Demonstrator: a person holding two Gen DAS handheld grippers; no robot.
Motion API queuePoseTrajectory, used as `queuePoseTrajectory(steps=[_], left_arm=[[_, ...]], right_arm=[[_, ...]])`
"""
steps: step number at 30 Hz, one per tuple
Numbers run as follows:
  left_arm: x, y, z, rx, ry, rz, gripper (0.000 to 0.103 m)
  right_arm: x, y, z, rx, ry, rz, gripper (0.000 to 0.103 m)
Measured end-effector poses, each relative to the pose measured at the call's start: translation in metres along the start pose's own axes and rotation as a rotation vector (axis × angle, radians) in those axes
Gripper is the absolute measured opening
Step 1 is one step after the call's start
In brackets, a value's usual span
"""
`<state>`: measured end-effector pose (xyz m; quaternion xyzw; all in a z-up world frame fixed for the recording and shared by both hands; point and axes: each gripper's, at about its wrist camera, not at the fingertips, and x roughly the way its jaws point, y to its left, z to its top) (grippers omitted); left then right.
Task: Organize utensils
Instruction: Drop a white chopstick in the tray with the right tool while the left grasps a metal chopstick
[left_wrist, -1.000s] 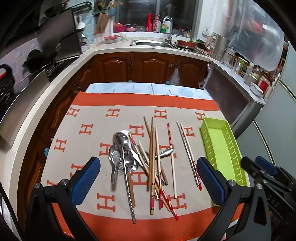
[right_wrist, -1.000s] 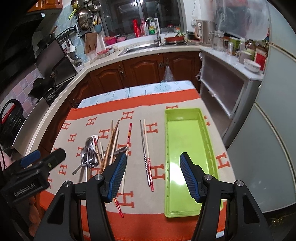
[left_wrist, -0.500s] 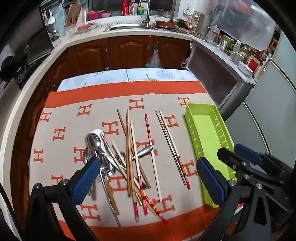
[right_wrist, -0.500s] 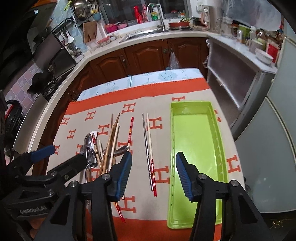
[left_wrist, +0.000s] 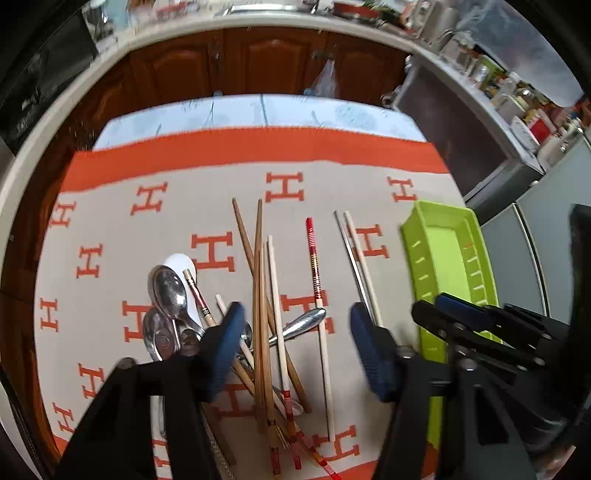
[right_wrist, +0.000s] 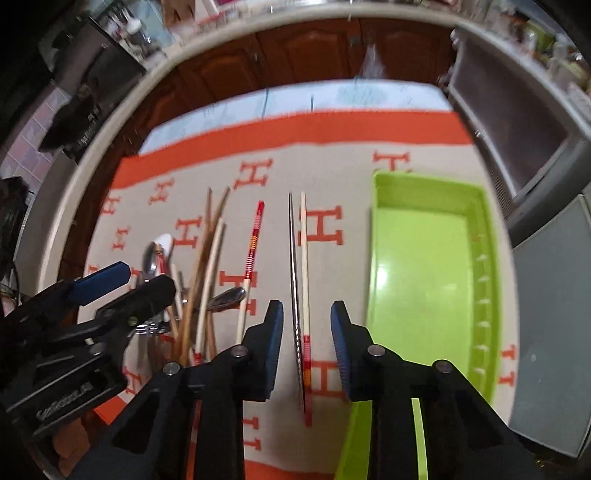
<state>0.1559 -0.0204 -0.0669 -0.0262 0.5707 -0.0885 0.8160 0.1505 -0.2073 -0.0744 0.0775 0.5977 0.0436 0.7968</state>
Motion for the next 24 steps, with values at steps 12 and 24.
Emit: queuePoseTrajectory(steps=[12,24], left_arm=[[0.03,0.021,0.007,-0.068,0.077,-0.024,0.04],[0.023,0.018,0.007,-0.068,0.063,-0.04,0.04]], right_arm=[[0.116,0.009,0.043,-0.021,0.198,-0.044,0.008],[0.15,0.049,0.028,-0.087,0.23,-0.105,0.008]])
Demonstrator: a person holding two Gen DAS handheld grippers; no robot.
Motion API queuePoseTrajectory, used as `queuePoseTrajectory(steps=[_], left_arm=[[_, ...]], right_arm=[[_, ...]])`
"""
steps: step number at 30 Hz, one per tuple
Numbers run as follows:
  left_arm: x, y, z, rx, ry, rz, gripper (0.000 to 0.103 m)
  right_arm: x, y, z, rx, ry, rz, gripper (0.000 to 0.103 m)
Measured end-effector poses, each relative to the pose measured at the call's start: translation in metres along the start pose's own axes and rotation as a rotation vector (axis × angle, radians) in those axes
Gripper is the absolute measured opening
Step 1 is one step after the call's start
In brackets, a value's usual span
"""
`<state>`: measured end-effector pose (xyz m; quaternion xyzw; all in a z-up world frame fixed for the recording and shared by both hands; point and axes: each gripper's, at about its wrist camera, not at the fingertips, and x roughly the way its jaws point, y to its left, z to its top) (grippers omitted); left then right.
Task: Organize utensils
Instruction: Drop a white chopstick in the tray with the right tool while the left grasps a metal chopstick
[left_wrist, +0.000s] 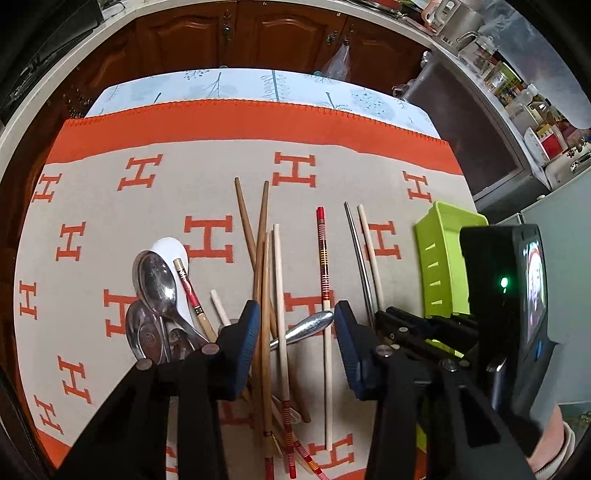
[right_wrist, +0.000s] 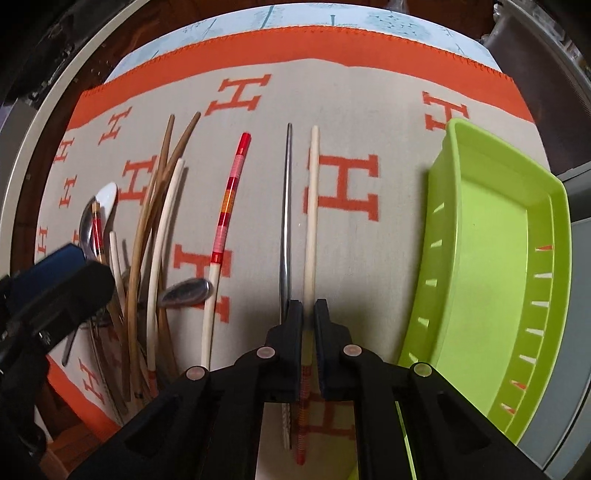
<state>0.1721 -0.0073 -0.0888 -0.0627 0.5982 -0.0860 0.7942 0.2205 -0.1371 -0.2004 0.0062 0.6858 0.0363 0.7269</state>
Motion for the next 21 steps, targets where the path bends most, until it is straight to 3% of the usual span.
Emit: queuePoseTrajectory(steps=[3,9,16,18,21], left_arm=[[0.0,-0.002,-0.001,0.011,0.003,0.015,0.04],[-0.004,-0.005,-0.003,0.021,-0.004,0.029,0.038],[-0.001,-0.02,-0.002,0.031,0.013,0.012,0.036],[0.004,-0.027,-0.003,0.038,0.025,0.005,0.036],[0.014,-0.04,-0.004,0.042,0.048,-0.006,0.035]], right_arm=[[0.0,0.003,-0.005,0.02,-0.021,0.008,0.006],[-0.006,-0.013,-0.022,0.162,-0.051,0.151,0.005],[-0.069,-0.047,-0.046,0.296,-0.132,0.292,0.005],[-0.084,-0.063,-0.061,0.314,-0.161,0.296,0.005],[-0.105,-0.087,-0.07,0.32,-0.202,0.225,0.005]])
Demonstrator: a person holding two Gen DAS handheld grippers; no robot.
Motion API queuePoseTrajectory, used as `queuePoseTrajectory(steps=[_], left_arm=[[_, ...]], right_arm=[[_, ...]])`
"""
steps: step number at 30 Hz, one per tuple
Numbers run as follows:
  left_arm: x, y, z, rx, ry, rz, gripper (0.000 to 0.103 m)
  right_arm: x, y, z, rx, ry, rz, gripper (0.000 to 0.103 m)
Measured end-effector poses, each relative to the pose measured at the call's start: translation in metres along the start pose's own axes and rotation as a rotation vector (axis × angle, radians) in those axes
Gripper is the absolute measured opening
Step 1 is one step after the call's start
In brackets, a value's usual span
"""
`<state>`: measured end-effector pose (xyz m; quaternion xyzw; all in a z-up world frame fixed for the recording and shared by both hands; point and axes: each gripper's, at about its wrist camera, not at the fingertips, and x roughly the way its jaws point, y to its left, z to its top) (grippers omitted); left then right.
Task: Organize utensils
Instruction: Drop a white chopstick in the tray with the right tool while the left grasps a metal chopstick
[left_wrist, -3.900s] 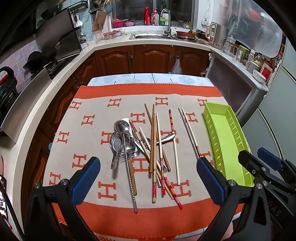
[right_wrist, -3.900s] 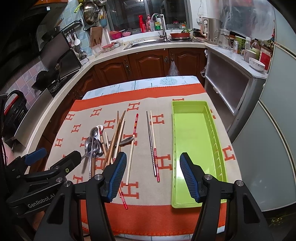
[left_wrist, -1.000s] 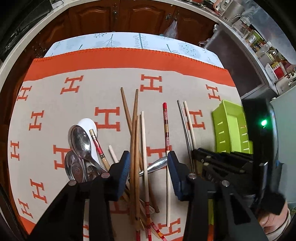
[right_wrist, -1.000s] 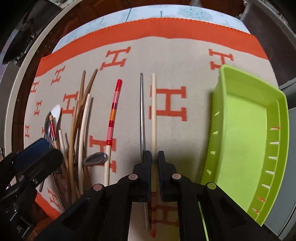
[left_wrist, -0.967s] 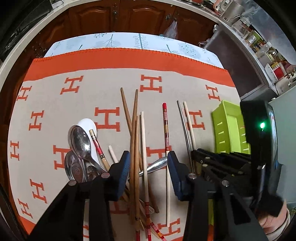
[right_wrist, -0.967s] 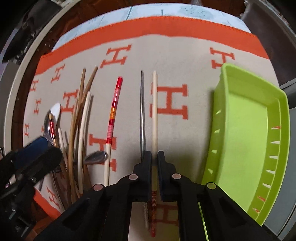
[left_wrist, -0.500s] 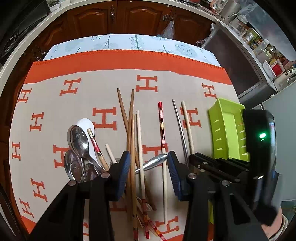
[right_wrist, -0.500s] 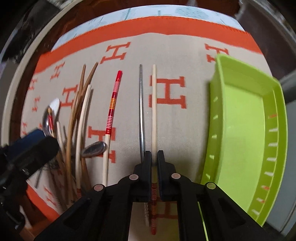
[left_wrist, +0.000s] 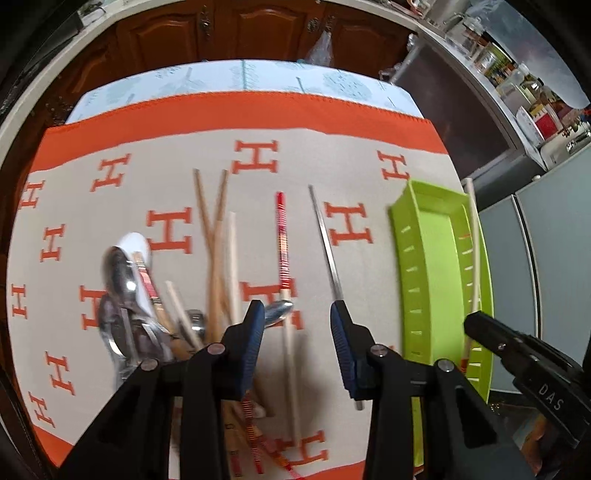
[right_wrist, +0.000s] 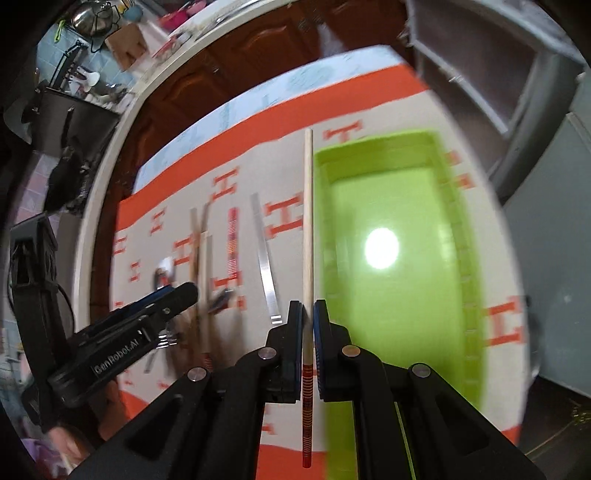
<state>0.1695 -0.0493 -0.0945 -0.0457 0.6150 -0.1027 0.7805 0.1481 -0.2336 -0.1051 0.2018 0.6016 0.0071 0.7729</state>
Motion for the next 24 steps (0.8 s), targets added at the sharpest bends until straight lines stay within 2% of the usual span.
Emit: queuePoseTrajectory(steps=[3,6,12,17,21,22,24], left_arm=[[0.013,-0.012,0.001,0.001,0.022,0.001,0.033],[0.026,-0.02,0.002,0.0,0.043,0.011,0.032],[0.056,-0.033,-0.003,-0.003,0.104,0.041,0.031],[0.066,-0.04,-0.008,0.006,0.121,0.06,0.03],[0.071,-0.049,-0.01,0.019,0.112,0.089,0.03],[0.072,-0.052,-0.01,0.024,0.113,0.093,0.03],[0.077,-0.061,-0.011,0.033,0.113,0.105,0.029]], right_arm=[[-0.014,-0.021,0.001,0.034,-0.001,-0.027,0.005],[-0.024,-0.05,0.002,0.008,-0.017,-0.122,0.005],[-0.01,-0.07,-0.005,-0.094,-0.008,-0.276,0.006],[-0.016,-0.088,-0.014,-0.111,-0.032,-0.384,0.006],[-0.014,-0.099,-0.014,-0.07,-0.026,-0.364,0.014],[-0.018,-0.102,-0.016,-0.054,-0.038,-0.351,0.019],[-0.026,-0.107,-0.02,-0.03,-0.057,-0.313,0.021]])
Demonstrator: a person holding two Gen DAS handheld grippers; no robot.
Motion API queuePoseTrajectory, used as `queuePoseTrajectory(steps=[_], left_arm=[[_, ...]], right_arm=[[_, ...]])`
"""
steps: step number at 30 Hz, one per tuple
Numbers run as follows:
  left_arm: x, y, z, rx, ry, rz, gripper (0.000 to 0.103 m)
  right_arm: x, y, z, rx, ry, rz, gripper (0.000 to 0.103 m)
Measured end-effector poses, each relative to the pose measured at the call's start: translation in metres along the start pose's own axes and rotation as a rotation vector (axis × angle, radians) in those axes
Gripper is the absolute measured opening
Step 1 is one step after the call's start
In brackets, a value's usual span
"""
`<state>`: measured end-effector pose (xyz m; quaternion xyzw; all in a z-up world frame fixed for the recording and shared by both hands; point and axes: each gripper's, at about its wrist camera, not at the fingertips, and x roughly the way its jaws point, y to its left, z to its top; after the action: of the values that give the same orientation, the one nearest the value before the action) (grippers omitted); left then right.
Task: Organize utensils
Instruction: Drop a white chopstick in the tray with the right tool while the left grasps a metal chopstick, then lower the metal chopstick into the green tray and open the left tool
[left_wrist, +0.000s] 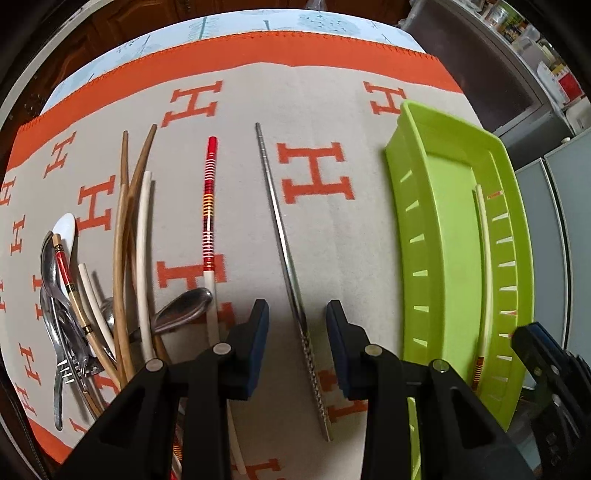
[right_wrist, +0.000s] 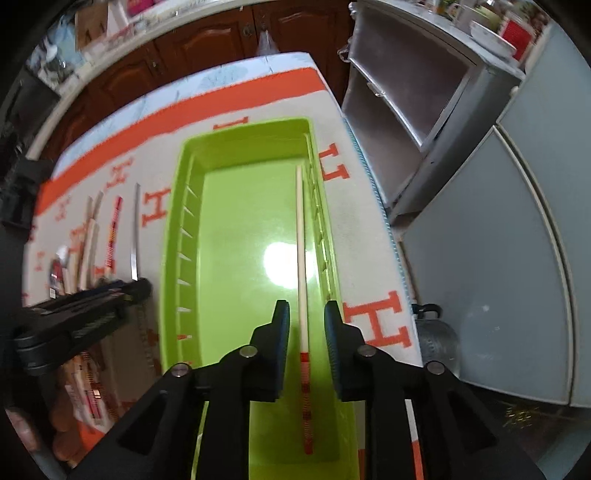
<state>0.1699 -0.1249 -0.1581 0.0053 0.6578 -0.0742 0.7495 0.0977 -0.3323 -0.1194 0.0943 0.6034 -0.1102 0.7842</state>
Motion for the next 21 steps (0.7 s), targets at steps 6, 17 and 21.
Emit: queuePoseTrajectory(steps=[6,17,21], left_arm=[[0.002,-0.018,-0.002,0.022,-0.008,0.055,0.003],[-0.071,-0.023,-0.019,0.045,-0.028,-0.148,0.003],[-0.099,-0.044,-0.021,0.073,-0.044,-0.234,0.003]], right_arm=[[-0.027,-0.011,-0.016,0.045,-0.062,0.035,0.03],[-0.055,-0.048,-0.055,0.185,-0.105,0.121,0.03],[-0.071,-0.061,-0.067,0.228,-0.14,0.13,0.03]])
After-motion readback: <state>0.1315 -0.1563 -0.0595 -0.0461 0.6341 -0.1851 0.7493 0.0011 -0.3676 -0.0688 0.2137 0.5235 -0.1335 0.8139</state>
